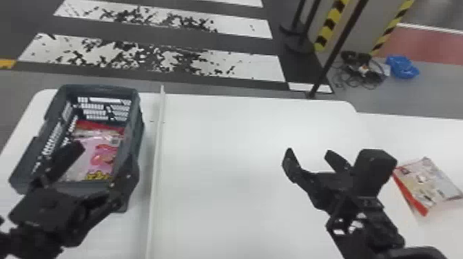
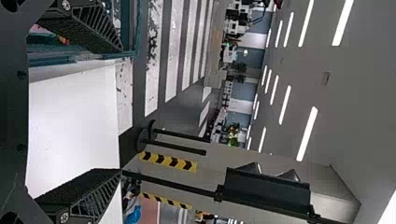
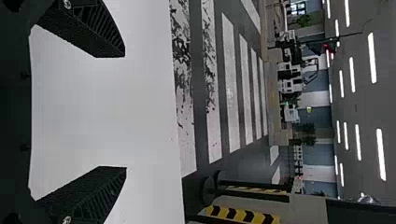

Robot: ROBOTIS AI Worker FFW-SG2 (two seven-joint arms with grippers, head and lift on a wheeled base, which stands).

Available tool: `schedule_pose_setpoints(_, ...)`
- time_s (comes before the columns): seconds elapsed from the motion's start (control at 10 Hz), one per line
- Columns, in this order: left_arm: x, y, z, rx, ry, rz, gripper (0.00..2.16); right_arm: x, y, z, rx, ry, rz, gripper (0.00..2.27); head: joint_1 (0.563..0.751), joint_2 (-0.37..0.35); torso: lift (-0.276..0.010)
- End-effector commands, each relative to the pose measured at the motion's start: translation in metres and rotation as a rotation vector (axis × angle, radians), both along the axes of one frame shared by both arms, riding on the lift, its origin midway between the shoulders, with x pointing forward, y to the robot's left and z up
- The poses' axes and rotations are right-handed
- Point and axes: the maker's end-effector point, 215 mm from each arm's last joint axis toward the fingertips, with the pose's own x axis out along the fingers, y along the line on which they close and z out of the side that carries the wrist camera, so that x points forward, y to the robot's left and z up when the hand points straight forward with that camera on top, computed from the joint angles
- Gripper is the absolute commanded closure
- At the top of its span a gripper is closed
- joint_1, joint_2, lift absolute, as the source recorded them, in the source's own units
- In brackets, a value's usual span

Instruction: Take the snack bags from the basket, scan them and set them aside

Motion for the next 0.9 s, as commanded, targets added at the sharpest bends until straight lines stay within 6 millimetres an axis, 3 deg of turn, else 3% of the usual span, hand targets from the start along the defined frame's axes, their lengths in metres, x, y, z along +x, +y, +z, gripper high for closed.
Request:
schedule_pose_setpoints(0.0, 0.0, 0.0, -0.006, 0.017, 0.013, 0.026, 0.08, -0.009, 0.016, 0.012, 0.0, -0.064, 0.003, 0.07, 0.695, -0.136, -0.075)
schedule_pose_setpoints(0.1, 0.002, 0.007, -0.015, 0.04, 0.038, 0.077, 0.08, -0.012, 0.021, 0.008, 0.004, -0.054, 0.003, 0.08, 0.695, -0.119, -0.075)
schedule_pose_setpoints(0.2, 0.002, 0.009, -0.03, 0.057, 0.094, 0.08, 0.08, -0.013, 0.019, 0.007, -0.001, -0.052, 0.001, 0.09, 0.695, -0.107, -0.075)
schedule_pose_setpoints(0.3, 0.007, 0.017, -0.032, 0.069, 0.133, 0.114, 0.08, -0.014, 0.01, 0.008, -0.017, -0.054, -0.006, 0.09, 0.695, -0.095, -0.075)
schedule_pose_setpoints(0.5, 0.032, 0.039, -0.019, 0.101, 0.125, 0.19, 0.08, -0.016, -0.002, 0.004, -0.012, -0.029, -0.007, 0.09, 0.695, -0.09, -0.075)
schedule_pose_setpoints(0.8, 0.077, 0.055, -0.04, 0.145, 0.253, 0.22, 0.09, -0.015, -0.004, 0.005, -0.025, -0.026, 0.022, 0.09, 0.695, -0.07, -0.075)
